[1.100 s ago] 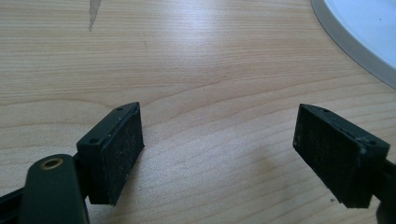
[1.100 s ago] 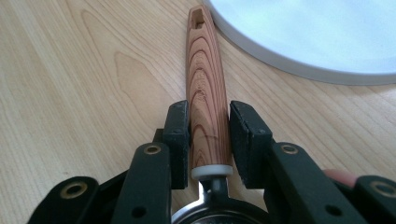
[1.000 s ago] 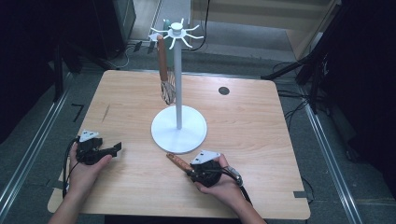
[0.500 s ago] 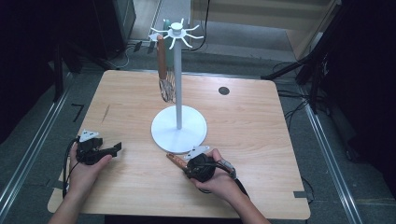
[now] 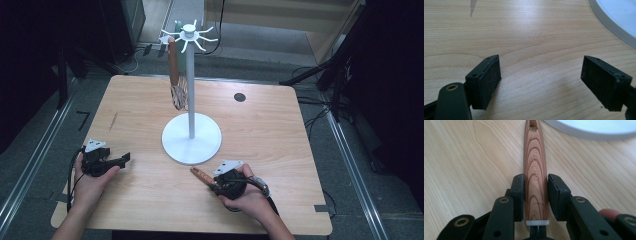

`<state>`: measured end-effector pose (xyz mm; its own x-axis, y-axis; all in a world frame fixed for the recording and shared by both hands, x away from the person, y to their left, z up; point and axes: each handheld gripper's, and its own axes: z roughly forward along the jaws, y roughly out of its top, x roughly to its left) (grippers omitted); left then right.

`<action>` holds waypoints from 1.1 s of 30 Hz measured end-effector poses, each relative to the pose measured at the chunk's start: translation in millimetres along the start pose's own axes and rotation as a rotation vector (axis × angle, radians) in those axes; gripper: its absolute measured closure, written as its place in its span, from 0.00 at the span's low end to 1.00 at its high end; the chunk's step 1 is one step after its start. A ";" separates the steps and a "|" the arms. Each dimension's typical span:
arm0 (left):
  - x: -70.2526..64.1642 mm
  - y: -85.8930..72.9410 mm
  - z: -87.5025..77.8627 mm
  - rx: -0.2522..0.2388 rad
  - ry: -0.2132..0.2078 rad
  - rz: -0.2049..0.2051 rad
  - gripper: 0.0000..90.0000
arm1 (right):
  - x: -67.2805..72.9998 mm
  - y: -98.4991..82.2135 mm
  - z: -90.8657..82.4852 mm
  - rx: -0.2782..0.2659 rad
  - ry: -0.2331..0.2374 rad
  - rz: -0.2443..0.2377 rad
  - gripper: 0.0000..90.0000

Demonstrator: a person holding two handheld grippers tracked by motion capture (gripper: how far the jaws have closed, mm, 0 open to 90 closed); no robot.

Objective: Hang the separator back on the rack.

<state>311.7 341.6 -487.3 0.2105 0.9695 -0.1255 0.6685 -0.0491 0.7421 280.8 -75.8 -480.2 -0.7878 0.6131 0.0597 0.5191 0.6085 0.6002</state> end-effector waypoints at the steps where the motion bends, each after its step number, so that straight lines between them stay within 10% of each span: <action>1: 0.0 0.0 0.0 0.000 0.000 0.001 0.19 | -1.9 -2.2 -1.6 -0.002 0.002 0.003 0.76; 16: -0.4 0.1 0.2 0.000 0.002 0.000 0.19 | -22.1 8.4 -12.8 0.148 -0.016 0.118 0.68; 33: -0.4 0.0 0.3 -0.001 0.000 0.001 0.19 | -11.2 21.1 -4.2 0.317 -0.108 0.051 0.74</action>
<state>311.9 341.2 -487.4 0.2112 0.9694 -0.1249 0.6678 -0.0498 0.7427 299.2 -71.9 -464.9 -0.7273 0.6862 -0.0117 0.6475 0.6917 0.3198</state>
